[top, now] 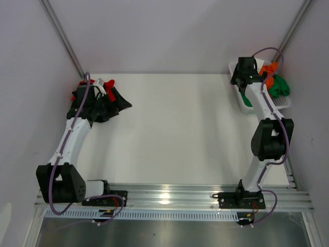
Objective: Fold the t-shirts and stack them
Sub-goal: Grab crumpled tshirt from bin with the right arm
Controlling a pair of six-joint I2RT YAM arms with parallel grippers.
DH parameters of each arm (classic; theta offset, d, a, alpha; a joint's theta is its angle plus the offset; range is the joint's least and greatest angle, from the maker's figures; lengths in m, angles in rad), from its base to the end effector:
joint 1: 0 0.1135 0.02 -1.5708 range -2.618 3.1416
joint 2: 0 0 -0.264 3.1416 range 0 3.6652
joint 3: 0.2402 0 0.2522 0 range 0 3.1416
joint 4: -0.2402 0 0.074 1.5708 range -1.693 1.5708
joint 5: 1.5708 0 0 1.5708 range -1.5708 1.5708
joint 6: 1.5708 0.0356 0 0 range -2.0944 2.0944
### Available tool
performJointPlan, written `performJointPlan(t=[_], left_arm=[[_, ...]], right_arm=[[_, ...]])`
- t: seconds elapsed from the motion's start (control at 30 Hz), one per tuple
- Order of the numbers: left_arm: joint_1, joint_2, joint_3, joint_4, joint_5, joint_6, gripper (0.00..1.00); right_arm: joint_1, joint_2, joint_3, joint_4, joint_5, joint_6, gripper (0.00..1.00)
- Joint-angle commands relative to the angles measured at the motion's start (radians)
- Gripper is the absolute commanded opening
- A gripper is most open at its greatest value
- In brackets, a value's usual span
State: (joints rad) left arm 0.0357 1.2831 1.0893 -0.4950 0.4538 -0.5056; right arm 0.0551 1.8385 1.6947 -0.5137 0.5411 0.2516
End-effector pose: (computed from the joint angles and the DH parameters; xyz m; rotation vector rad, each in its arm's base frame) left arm 0.2792 -0.0056 0.3110 -0.3693 2.2581 -0.7607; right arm 0.4240 0.0050 0.3285 0.4983 2.0934 -0.4244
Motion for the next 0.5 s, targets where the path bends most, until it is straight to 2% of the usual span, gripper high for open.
performJointPlan(t=[0.0, 0.2, 0.23, 0.3, 0.47], left_arm=[[0.000, 0.013, -0.005, 0.062, 0.100, 0.015, 0.98], [0.000, 0.007, -0.032, 0.088, 0.146, 0.019, 0.99], [0.000, 0.005, -0.042, 0.091, 0.149, 0.019, 1.00], [0.000, 0.004, -0.057, 0.093, 0.154, 0.019, 1.00], [0.000, 0.001, -0.092, 0.089, 0.155, 0.021, 0.99]], right_arm=[[-0.017, 0.067, 0.085, -0.022, 0.026, -0.026, 0.99], [-0.044, 0.200, 0.195, -0.074, 0.014, -0.037, 0.99], [-0.046, 0.224, 0.263, -0.089, 0.020, -0.037, 0.99], [-0.046, 0.303, 0.339, -0.115, 0.063, -0.063, 0.99], [-0.087, 0.378, 0.453, -0.120, 0.126, -0.045, 0.99]])
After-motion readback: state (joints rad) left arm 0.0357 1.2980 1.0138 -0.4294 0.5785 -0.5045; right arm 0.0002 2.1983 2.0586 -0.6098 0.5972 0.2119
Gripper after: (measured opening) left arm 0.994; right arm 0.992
